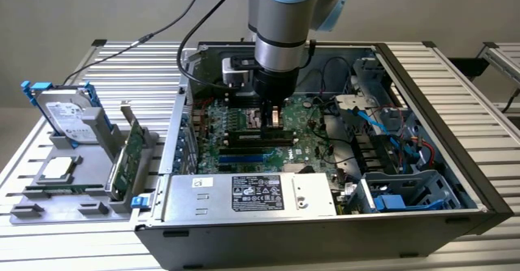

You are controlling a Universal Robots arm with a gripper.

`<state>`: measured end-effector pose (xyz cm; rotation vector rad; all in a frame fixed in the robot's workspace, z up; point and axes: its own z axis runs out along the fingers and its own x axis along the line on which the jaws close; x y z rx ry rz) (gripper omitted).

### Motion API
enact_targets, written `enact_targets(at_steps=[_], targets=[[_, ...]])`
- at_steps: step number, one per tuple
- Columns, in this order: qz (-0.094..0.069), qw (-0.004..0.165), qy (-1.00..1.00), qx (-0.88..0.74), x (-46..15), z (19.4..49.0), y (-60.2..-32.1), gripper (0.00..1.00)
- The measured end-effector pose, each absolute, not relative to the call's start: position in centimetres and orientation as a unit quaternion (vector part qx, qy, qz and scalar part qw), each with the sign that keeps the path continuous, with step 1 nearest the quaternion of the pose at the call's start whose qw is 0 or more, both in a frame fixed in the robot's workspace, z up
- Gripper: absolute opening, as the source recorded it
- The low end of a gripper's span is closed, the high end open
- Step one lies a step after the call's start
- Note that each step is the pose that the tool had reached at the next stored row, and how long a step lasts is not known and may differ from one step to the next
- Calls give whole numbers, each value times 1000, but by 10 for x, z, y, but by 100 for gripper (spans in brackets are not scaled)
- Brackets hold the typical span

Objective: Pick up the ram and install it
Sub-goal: 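Insert the ram into the slot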

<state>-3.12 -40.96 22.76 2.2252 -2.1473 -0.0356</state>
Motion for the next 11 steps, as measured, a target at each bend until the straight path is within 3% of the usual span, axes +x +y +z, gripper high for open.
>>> enact_targets(at_steps=[11], targets=[[-12,25,-695,719,-31,226,-410,14]])
